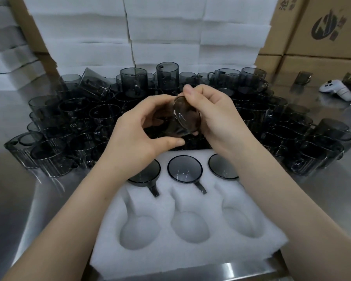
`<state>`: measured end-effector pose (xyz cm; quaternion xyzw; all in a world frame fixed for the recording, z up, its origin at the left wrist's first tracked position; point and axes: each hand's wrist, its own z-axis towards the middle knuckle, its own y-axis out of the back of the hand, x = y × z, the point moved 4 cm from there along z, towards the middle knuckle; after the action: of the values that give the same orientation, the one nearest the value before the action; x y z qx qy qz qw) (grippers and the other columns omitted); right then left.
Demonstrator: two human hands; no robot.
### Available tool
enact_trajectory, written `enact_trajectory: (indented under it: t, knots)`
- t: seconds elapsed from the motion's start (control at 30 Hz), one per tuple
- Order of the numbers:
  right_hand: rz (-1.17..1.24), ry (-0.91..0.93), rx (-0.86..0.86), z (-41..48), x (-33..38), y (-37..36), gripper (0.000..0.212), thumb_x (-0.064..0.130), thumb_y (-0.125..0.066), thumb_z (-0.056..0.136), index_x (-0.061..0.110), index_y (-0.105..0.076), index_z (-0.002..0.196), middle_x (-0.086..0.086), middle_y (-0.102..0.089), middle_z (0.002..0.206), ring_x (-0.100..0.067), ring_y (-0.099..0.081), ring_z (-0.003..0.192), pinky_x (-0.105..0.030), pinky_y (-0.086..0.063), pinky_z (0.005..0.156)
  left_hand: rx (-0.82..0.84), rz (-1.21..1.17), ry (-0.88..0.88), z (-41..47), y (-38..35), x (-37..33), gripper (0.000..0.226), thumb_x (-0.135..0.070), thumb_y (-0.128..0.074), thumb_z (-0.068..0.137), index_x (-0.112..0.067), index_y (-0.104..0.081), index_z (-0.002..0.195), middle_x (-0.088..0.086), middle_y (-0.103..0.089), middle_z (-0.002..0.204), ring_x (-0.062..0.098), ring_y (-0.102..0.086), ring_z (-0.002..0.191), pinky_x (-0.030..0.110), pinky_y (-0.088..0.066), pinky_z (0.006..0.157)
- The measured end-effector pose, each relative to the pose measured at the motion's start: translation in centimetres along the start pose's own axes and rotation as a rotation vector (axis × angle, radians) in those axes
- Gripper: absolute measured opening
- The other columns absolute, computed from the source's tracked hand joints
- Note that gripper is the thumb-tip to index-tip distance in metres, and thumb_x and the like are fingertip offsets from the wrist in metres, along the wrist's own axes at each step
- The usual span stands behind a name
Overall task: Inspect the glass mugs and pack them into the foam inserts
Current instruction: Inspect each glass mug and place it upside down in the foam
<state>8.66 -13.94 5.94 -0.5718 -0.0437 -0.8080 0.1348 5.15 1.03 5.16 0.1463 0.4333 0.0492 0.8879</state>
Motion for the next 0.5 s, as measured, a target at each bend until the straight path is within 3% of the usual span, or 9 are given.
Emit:
enact_trajectory:
  t: [0.1,0.2,0.3,0.4,0.5]
  knots:
    - [0.142,-0.052,0.164,0.06,0.08,-0.18,0.017,0.012,-0.051,0.096,0.009,-0.067,0.104,-0.006,-0.067,0.091,-0.01,-0.058,0.067,-0.019,-0.042,0.053,-0.045,-0.082,0.019,0.08,0.49,0.21,0.061,-0.008,-0.081,0.064,-0.026,-0.058,0.117,-0.014,-0.067,0.112,0.006,-0.064,0.11,0.023,-0.049,0.096]
    - [0.254,-0.105,0.296,-0.19,0.27,-0.31,0.039,0.002,-0.052,0.087,0.003,-0.056,0.126,-0.011,-0.062,0.111,-0.013,-0.058,0.087,-0.019,-0.044,0.066,-0.082,-0.142,0.055,-0.01,0.9,0.41,0.061,-0.006,-0.082,0.065,-0.021,-0.059,0.12,-0.014,-0.069,0.109,0.003,-0.066,0.104,0.017,-0.05,0.089]
    - [0.213,-0.101,0.301,-0.19,0.22,-0.29,0.039,0.001,-0.059,0.079,0.007,-0.058,0.118,-0.009,-0.063,0.104,-0.015,-0.059,0.087,-0.021,-0.044,0.069,-0.057,-0.147,0.07,-0.07,0.76,0.39,0.062,-0.008,-0.083,0.065,-0.019,-0.059,0.12,-0.014,-0.07,0.108,0.004,-0.067,0.104,0.018,-0.05,0.089]
    - [0.055,-0.06,0.197,-0.11,0.06,-0.2,0.029,0.008,-0.071,0.071,0.015,-0.062,0.098,-0.003,-0.064,0.087,-0.01,-0.059,0.069,-0.02,-0.042,0.055,-0.015,-0.083,0.053,-0.04,0.34,0.32,0.06,-0.009,-0.081,0.064,-0.026,-0.06,0.117,-0.012,-0.07,0.11,0.006,-0.066,0.107,0.021,-0.05,0.093]
    - [-0.112,0.019,0.076,-0.06,-0.04,-0.18,0.013,0.023,-0.073,0.075,0.023,-0.062,0.081,-0.002,-0.065,0.08,-0.008,-0.058,0.063,-0.02,-0.041,0.049,0.0,-0.006,0.038,-0.08,0.16,0.32,0.059,-0.014,-0.081,0.064,-0.034,-0.059,0.115,-0.013,-0.069,0.11,0.004,-0.064,0.109,0.022,-0.049,0.097]
